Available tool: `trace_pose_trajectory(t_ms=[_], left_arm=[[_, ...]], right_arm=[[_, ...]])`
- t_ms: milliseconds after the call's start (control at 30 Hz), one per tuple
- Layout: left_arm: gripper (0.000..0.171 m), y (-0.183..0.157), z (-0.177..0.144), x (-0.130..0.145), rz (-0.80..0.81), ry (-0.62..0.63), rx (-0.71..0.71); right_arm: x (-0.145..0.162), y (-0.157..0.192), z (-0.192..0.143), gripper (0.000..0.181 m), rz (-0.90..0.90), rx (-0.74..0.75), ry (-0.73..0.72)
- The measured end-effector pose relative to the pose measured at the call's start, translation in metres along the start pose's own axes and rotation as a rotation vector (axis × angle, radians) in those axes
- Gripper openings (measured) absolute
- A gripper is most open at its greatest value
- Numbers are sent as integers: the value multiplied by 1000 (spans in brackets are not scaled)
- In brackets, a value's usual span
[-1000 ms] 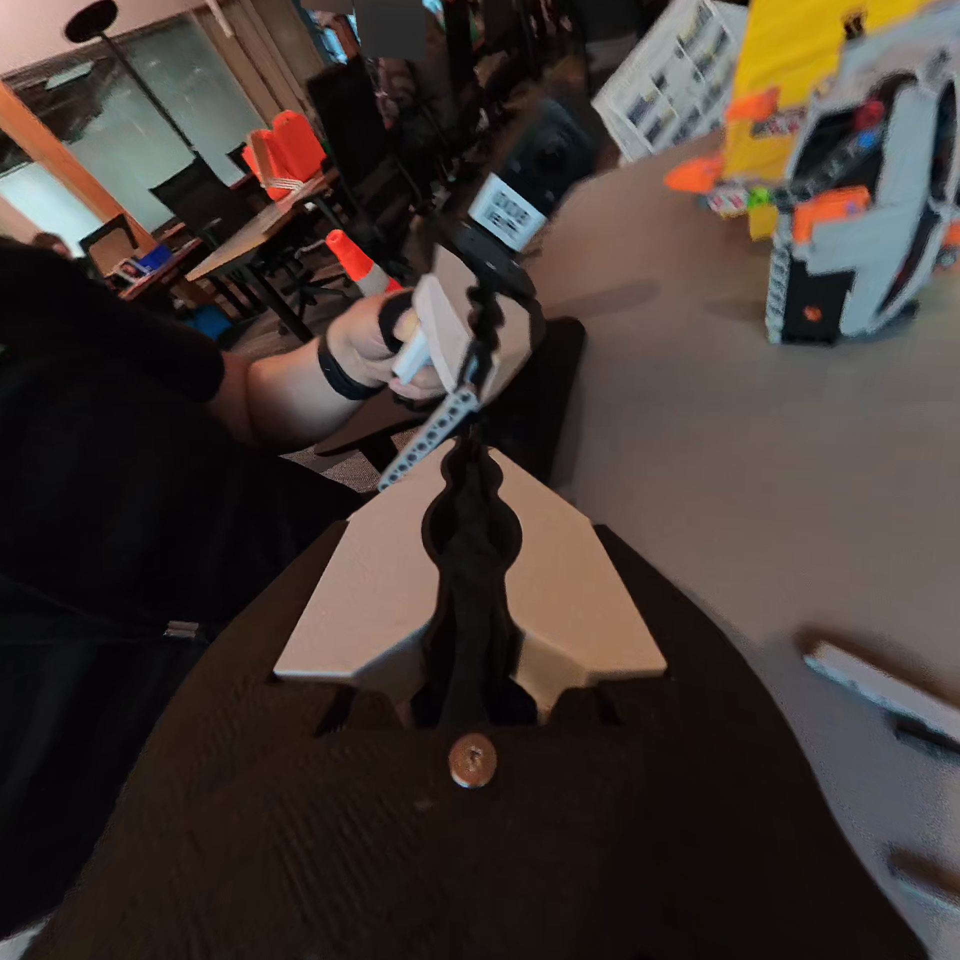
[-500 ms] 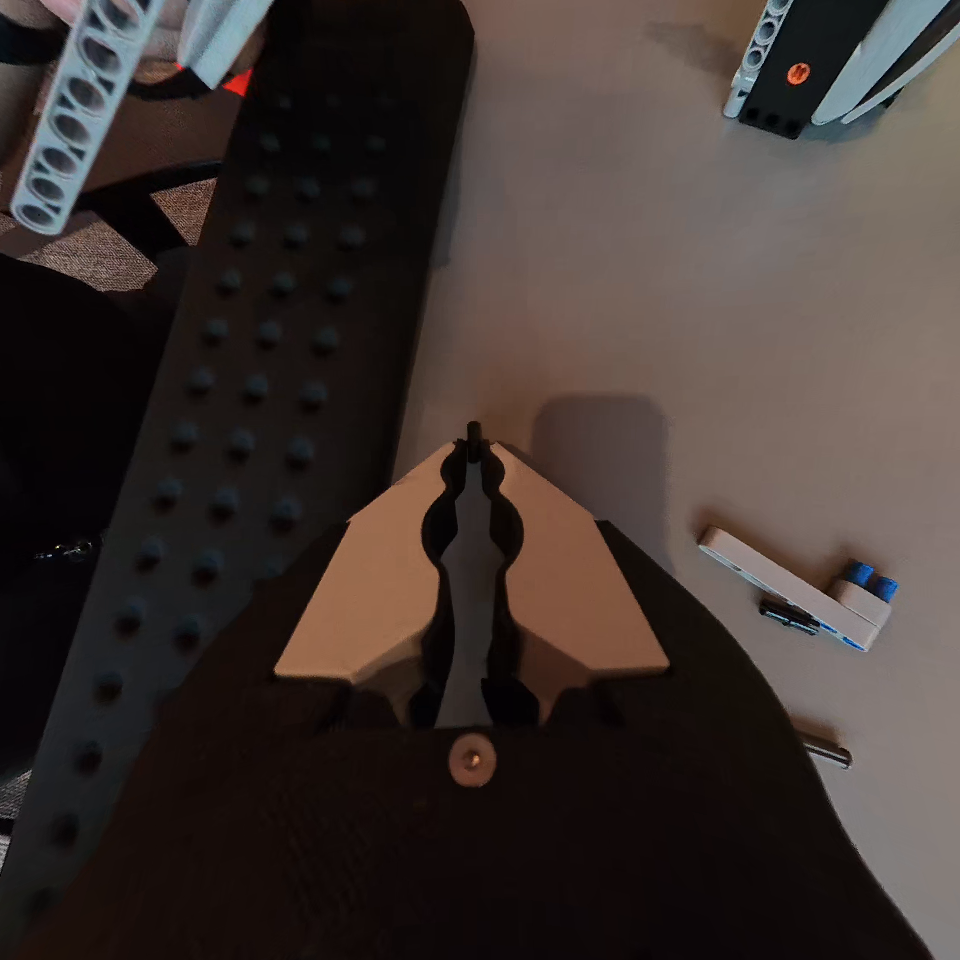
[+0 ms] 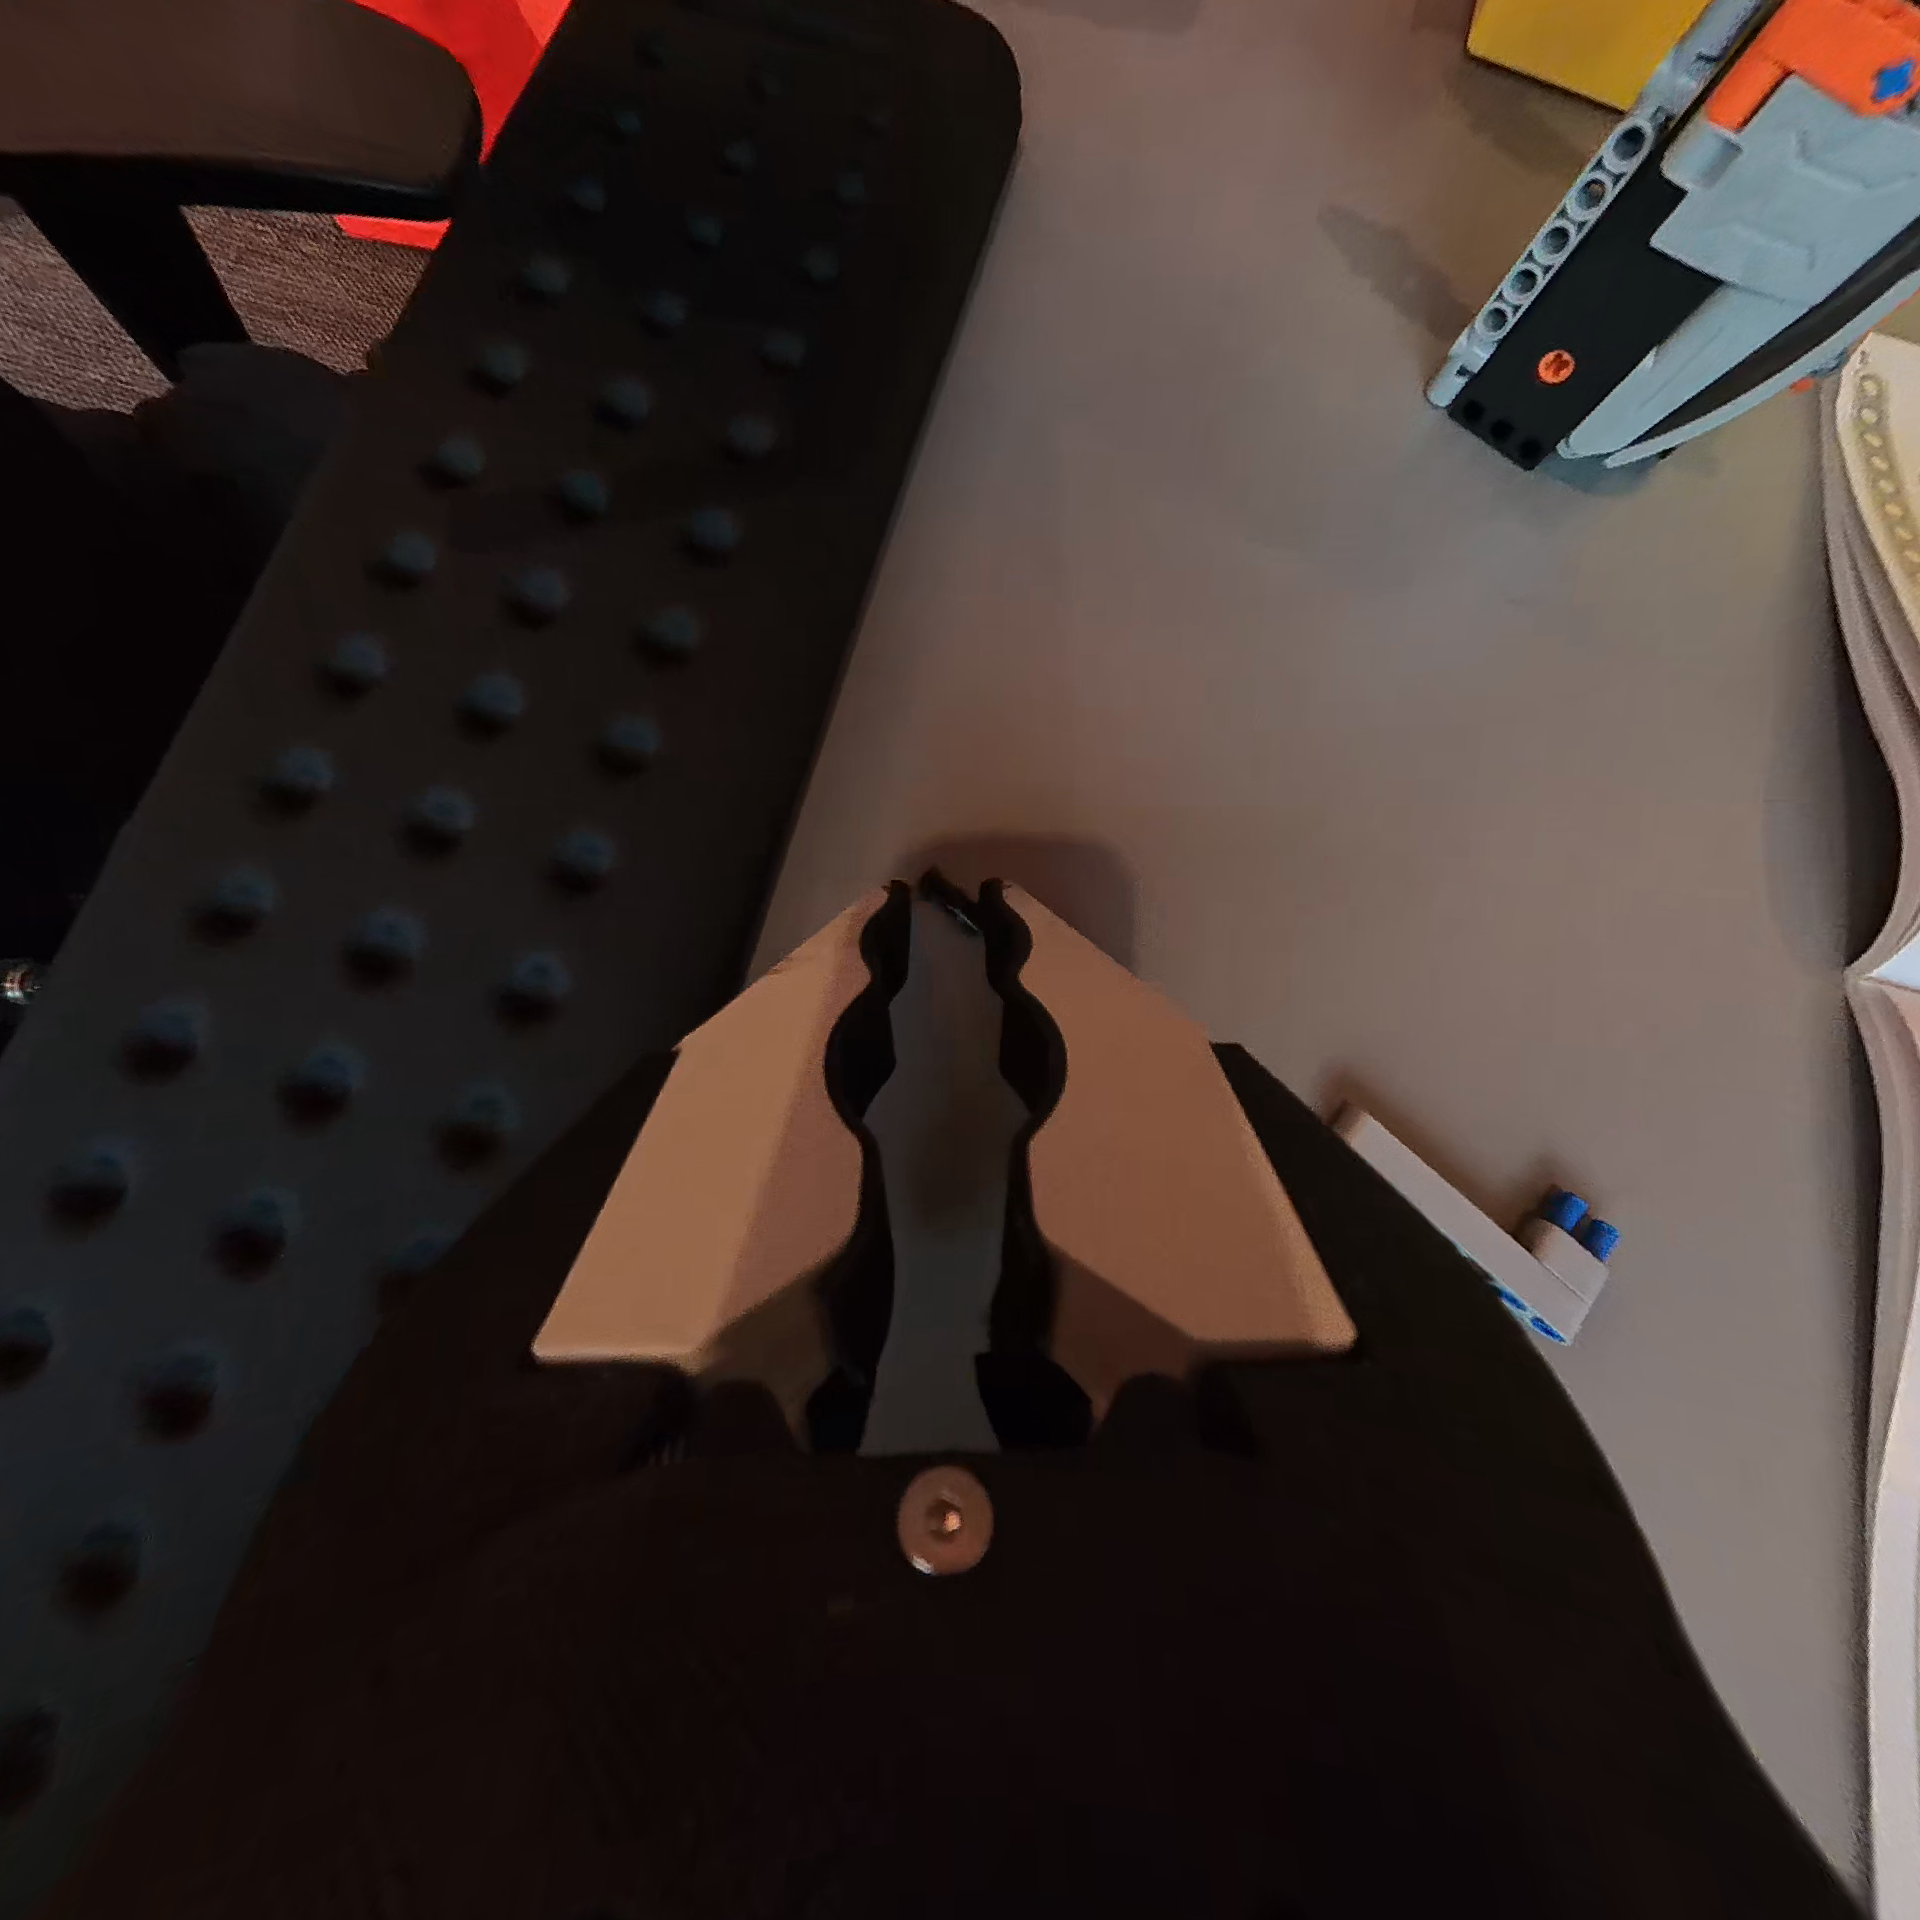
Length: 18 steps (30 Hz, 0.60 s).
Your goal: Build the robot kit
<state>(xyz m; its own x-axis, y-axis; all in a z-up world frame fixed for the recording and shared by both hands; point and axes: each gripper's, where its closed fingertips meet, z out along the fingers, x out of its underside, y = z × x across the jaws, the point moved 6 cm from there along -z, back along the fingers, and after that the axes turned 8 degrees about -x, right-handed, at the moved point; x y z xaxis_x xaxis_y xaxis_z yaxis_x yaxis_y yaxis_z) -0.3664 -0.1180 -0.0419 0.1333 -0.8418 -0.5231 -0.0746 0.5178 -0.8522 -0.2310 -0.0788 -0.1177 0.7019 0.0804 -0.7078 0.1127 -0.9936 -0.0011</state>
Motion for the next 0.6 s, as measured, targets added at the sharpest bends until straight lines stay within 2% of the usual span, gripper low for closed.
trace_pose_trajectory(t_ms=[600], left_arm=[[5,-3,3,1,3,18,3]], right_arm=[[6,-2,-4,15,-7,-26,1]])
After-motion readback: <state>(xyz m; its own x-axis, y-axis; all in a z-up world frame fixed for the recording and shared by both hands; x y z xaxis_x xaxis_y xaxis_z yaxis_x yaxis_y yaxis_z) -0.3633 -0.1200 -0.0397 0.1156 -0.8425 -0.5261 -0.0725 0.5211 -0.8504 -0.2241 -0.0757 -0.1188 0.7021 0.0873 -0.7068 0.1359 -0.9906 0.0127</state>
